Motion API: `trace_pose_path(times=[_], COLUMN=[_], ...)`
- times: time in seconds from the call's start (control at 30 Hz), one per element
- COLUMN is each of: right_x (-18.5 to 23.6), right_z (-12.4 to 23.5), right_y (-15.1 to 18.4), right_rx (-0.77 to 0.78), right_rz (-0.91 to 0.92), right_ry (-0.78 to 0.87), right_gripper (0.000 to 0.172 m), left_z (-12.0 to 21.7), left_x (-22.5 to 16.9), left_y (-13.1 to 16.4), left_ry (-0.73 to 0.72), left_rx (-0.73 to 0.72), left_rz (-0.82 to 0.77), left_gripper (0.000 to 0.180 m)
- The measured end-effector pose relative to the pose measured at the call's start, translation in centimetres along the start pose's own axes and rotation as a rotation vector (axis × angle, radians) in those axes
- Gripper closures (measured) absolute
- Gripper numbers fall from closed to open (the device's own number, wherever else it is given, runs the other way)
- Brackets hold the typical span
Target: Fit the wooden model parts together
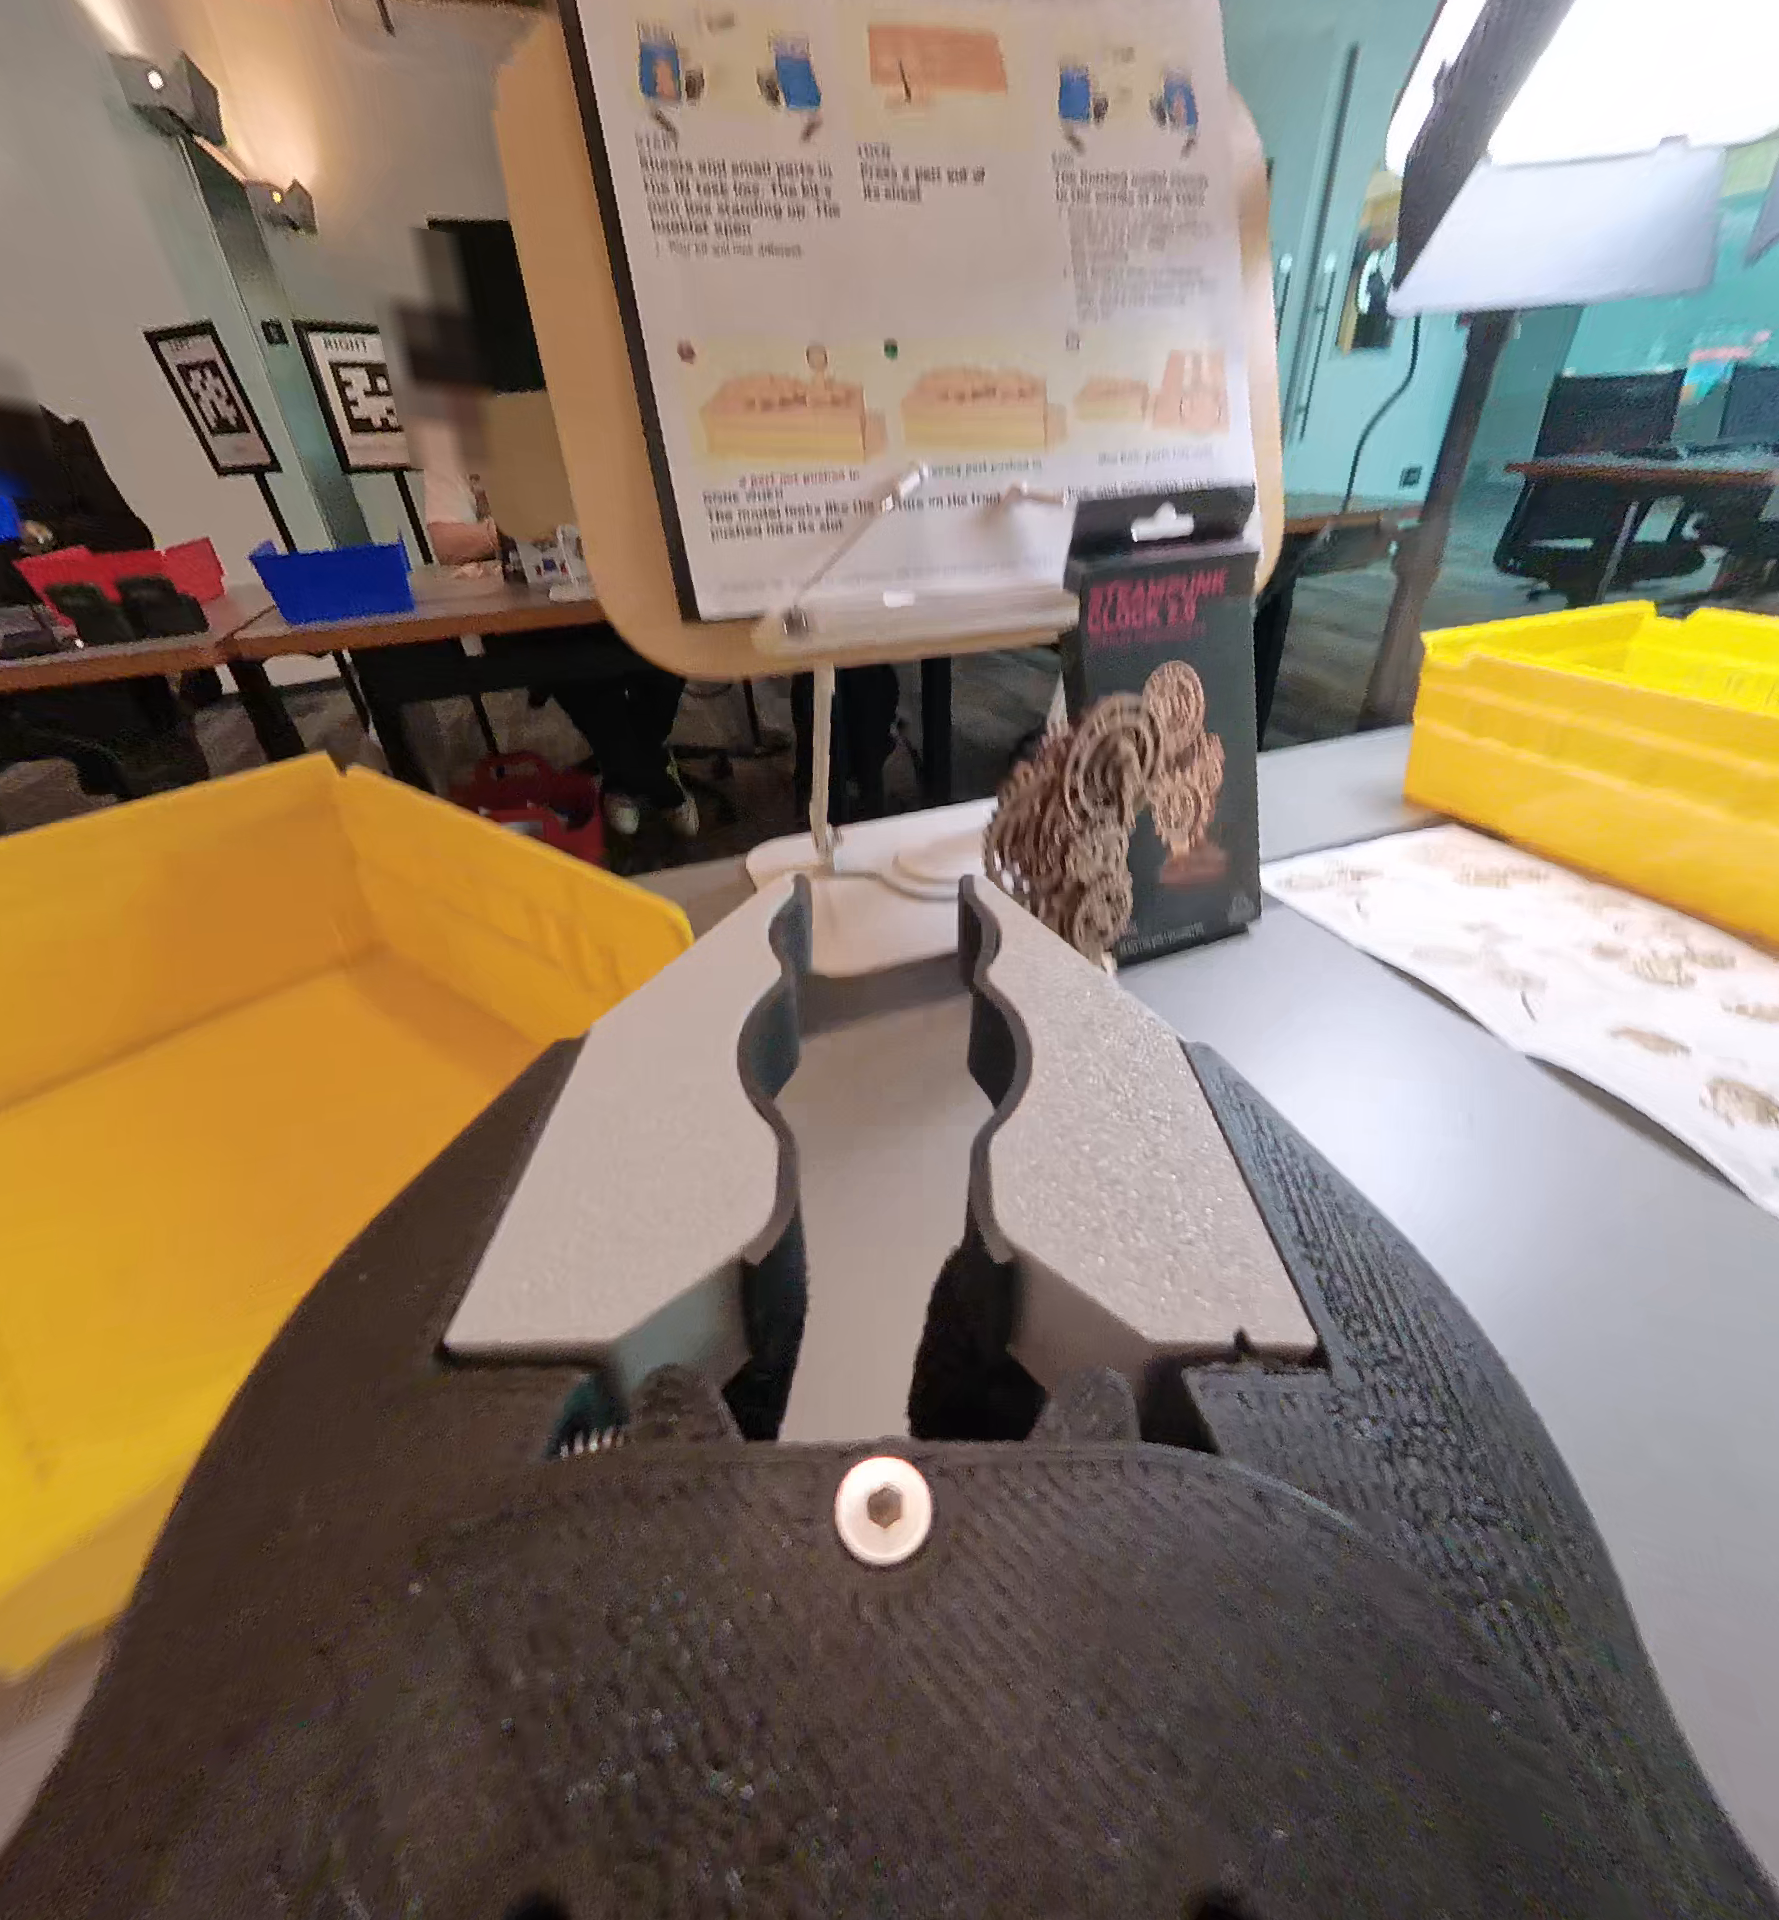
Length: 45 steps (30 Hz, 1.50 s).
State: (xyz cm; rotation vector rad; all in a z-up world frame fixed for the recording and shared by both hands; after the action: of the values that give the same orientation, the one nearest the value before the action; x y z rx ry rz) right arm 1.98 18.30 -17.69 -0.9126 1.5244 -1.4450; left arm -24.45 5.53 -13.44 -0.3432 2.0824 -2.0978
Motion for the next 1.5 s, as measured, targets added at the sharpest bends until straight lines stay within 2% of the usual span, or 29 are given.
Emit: trace_pose_path(times=[0.1,0.2,0.27,0.43,0.63,0.87,0.97,1.5], right_x=[0.0,-0.2,-0.2,0.0,0.0,-0.3,-0.3,0.2], right_z=[0.0,0.0,0.1,0.0,-0.2,-0.3,-0.3,-0.3], right_y=[0.0,0.2,0.2,0.3,0.7,1.1,1.2,1.2], right_rx=[0.001,0.009,0.011,0.018,0.035,0.046,0.051,0.060], right_rz=[0.026,0.041,0.037,0.026,-0.009,-0.038,-0.044,-0.046], right_ry=[0.008,0.018,0.017,0.001,-0.012,-0.013,-0.015,-0.042], right_gripper=[0.123,0.124,0.125,0.126,0.127,0.127,0.127,0.128], left_z=[-3.7,-7.7,-10.5,-16.5,-20.1,-21.5,-22.0,-21.6], left_x=[0.5,0.7,1.4,3.3,3.5,3.6,3.6,2.2], left_y=[-3.5,-6.9,-8.3,-7.8,-6.2,-5.0,-4.5,-5.2], left_ry=[-0.006,-0.001,-0.026,-0.095,-0.104,-0.097,-0.105,-0.044], left_rx=[-0.063,-0.110,-0.114,-0.062,-0.047,-0.054,-0.045,-0.060], left_rz=[0.000,0.024,0.040,0.062,0.041,0.043,-0.007,0.002], left_gripper=[0.160,0.179,0.180,0.180,0.180,0.180,0.180,0.180])
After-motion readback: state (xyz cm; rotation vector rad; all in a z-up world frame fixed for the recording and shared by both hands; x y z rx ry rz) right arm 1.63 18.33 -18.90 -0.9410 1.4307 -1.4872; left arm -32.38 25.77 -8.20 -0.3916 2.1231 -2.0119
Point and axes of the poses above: each gripper's, where its closed fingertips meet, z back along the fingers, y out of its underside, x = y × z across the jaws, the point moved 1 cm from there along z, back along the fingers, and after that the axes turned 3 degrees about y, right-handed, at the moved point
